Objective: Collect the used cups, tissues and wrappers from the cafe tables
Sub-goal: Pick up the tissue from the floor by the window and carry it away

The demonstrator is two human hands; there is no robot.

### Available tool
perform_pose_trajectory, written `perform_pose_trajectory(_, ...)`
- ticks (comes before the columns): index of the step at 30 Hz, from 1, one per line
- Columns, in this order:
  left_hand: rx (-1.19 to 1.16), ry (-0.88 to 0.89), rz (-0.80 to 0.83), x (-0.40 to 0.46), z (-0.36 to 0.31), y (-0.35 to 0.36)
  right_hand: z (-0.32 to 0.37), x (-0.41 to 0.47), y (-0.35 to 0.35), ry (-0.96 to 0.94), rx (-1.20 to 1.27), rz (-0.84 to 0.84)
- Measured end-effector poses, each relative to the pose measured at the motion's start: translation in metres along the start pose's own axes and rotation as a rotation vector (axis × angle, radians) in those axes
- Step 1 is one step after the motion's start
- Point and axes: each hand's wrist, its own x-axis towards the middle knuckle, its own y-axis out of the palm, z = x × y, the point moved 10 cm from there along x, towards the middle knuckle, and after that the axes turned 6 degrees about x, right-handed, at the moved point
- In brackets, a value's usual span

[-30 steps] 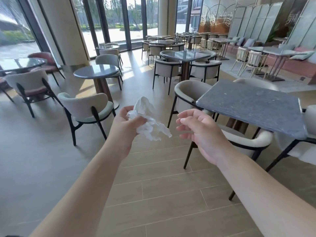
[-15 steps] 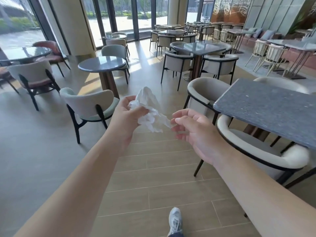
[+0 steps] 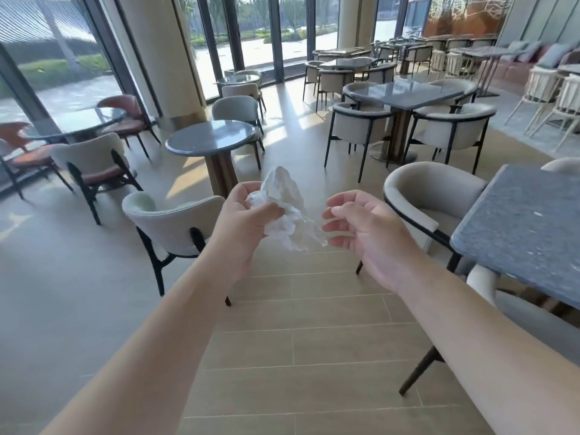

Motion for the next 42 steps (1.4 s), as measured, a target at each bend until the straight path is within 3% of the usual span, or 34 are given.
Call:
perform_pose_trajectory(13,-0.11,0.004,-0.12,0.175,0.023,-0.066,-0.033,0.194,0.031,0.042,0.012,0.048)
perform_pose_trajectory(21,-0.114,-0.03,-0.075,0.34,0.071,-0.123,-0.078,0.348,0.082,0.04,-0.055,-0.012)
perform_pose_trajectory(29,-0.184,-0.013,-0.041,0.504,0.066,-0.186,-0.083,0.493,0.127,0.001,-0.072,-0.082)
perform_pose_trajectory(35,-0.164,-0.009,0.017,0.582,0.069,-0.202,-0.095,0.576,0.149,0.012,-0.079,-0.092)
perform_pose_trajectory(42,-0.126,-0.045,-0.044,0.679,0.09,-0.218,-0.119,0.684,0.159,0.041,-0.031,-0.017)
